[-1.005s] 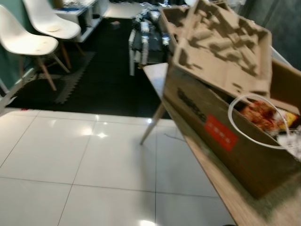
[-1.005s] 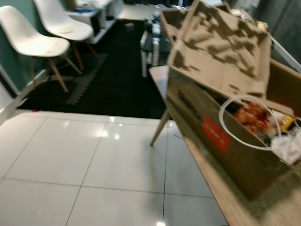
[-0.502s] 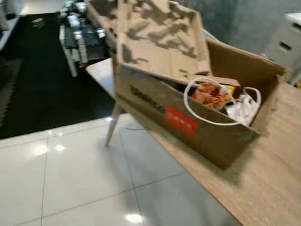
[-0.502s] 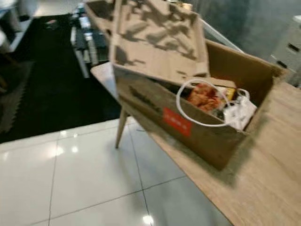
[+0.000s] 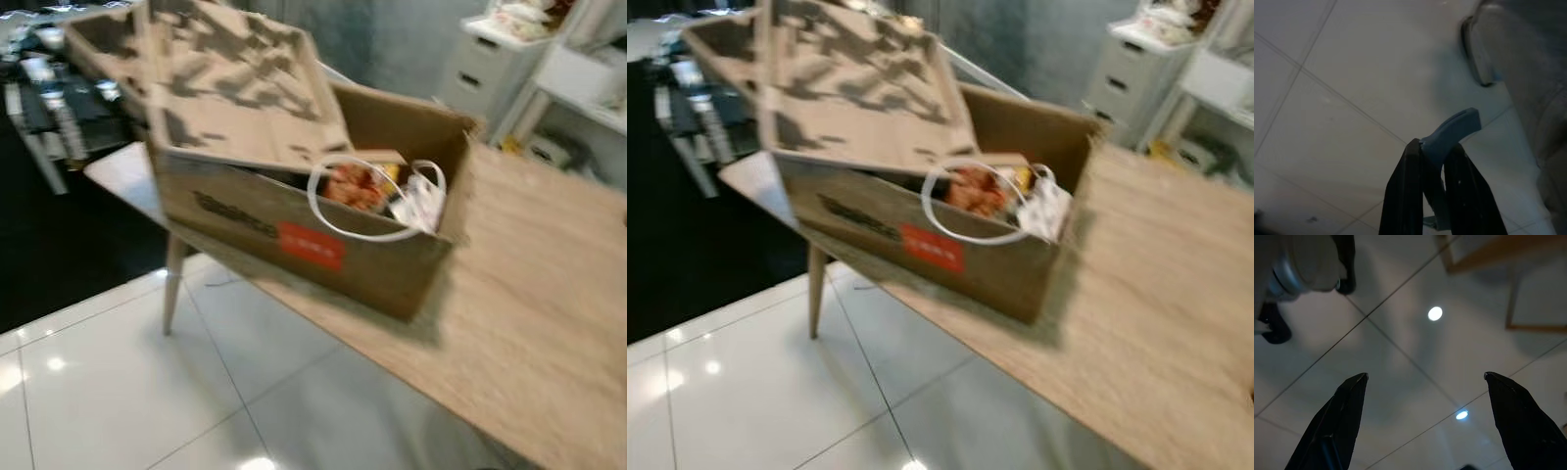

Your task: Picking trash to rubbish bin

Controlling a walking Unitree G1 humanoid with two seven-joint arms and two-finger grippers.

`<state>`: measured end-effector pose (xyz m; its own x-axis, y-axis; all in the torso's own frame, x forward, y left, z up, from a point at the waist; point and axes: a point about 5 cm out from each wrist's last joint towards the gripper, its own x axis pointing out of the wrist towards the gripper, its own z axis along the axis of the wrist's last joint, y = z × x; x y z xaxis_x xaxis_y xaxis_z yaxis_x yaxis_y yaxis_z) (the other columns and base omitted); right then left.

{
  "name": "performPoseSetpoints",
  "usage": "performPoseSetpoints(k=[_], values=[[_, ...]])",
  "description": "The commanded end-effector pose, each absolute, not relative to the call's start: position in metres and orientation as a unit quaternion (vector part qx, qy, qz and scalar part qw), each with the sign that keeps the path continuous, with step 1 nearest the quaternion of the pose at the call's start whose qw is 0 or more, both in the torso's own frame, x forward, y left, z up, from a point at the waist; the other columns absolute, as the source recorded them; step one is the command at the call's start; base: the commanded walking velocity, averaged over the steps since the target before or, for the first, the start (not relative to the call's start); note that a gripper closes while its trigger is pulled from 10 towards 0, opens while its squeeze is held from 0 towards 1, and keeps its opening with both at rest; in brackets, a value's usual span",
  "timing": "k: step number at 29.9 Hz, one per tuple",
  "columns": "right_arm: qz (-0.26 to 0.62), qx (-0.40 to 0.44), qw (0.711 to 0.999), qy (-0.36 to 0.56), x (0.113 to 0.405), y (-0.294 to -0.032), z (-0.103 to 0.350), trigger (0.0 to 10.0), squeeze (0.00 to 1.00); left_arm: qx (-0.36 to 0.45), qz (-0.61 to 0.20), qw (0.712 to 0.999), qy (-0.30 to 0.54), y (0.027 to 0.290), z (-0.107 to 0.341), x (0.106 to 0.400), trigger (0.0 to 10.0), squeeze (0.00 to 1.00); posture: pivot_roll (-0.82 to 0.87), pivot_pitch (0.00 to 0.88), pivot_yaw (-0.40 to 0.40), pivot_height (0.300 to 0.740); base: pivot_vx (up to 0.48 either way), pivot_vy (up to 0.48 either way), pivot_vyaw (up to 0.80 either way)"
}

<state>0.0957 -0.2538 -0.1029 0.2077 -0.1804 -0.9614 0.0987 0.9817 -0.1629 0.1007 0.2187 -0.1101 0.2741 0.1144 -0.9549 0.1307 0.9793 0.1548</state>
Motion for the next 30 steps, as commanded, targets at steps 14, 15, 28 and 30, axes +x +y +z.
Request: performPoseSetpoints(k=[14,15,28,30], values=[[-0.088,-0.038,0.778,0.62,0.099,-0.252,-0.103,10.0,0.0,-0.001,0.258,0.915,0.31,0.292,-0.027,0.225,10.0,0.0,0.05,0.099,-0.036,0.74,0.0,0.0,-0.43],[-0.088,-0.038,0.779,0.62,0.1,-0.253,-0.102,10.0,0.0,-0.022,0.28,0.918,0.28,0.301,-0.018,0.23,10.0,0.0,0.04,0.101,-0.035,0.74,0.0,0.0,0.0],[-0.087,-0.043,0.778,0.62,0.099,-0.255,-0.102,10.0,0.0,-0.063,0.464,0.87,0.156,0.376,0.03,0.219,10.0,0.0,0.05,0.101,-0.036,0.74,0.0,0.0,0.0],[-0.087,-0.044,0.778,0.62,0.099,-0.255,-0.102,10.0,0.0,-0.088,0.526,0.837,0.126,0.392,0.038,0.207,10.0,0.0,0.05,0.101,-0.036,0.74,0.0,0.0,0.0]])
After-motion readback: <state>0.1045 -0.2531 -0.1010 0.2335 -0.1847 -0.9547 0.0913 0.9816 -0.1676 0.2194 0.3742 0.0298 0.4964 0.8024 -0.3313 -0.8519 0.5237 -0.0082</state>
